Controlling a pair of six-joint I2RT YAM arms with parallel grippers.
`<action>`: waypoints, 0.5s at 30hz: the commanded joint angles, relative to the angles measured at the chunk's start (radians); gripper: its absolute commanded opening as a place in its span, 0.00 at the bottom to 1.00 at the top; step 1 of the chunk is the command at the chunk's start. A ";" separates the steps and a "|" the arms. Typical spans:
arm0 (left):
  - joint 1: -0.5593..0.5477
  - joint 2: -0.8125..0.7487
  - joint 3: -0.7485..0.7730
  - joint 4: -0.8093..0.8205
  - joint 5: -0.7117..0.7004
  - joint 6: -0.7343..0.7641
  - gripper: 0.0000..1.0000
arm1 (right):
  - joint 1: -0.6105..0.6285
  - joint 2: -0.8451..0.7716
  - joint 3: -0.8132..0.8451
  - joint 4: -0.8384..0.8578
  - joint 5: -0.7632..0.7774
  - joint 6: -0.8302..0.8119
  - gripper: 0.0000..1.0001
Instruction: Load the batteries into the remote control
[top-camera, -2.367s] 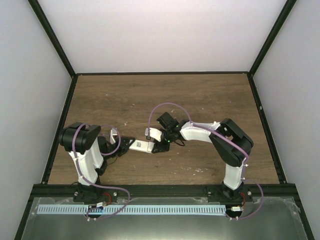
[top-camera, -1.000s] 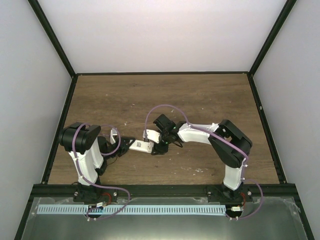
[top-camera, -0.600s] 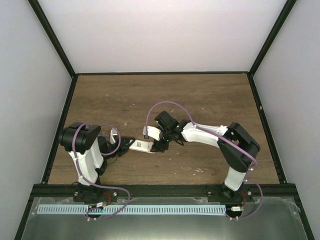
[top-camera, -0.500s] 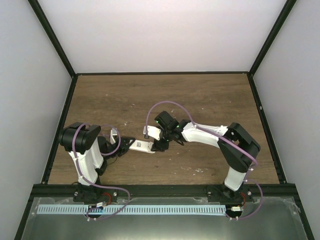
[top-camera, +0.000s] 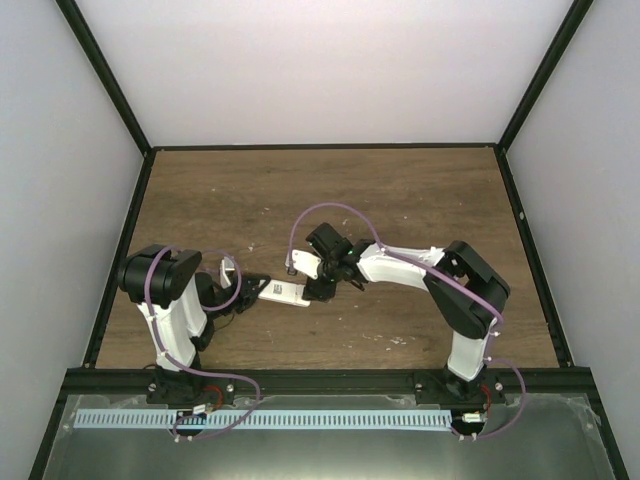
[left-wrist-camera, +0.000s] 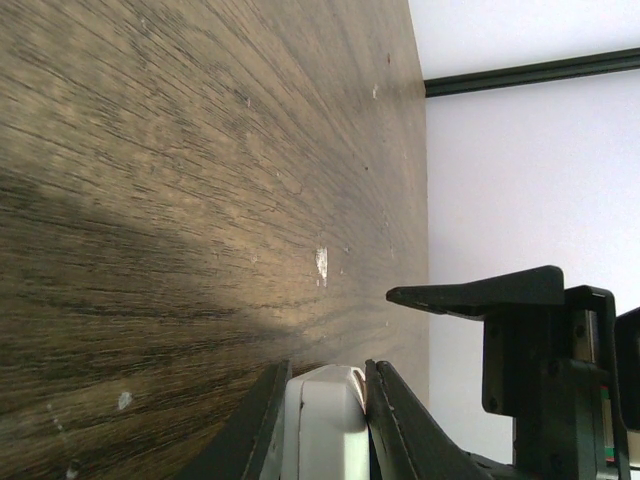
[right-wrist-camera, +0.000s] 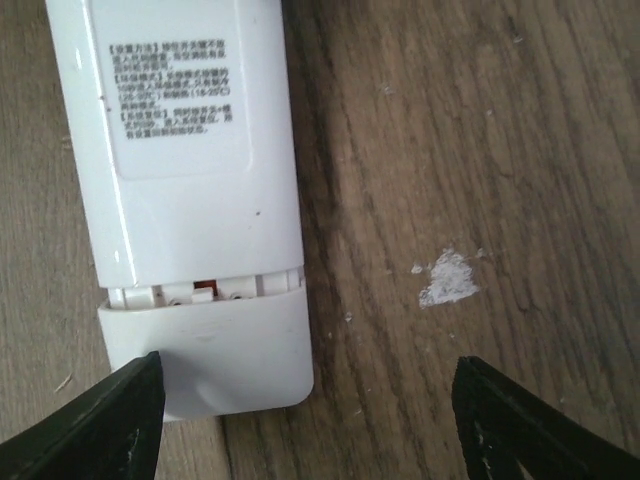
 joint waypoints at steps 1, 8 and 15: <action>-0.002 0.014 -0.017 0.070 -0.011 0.049 0.06 | 0.000 0.023 0.045 0.051 0.033 0.019 0.70; -0.001 0.018 -0.018 0.071 -0.013 0.046 0.06 | -0.001 0.050 0.058 0.042 0.041 0.022 0.70; -0.002 0.016 -0.020 0.071 -0.019 0.044 0.06 | 0.000 0.047 0.027 0.031 0.015 0.027 0.69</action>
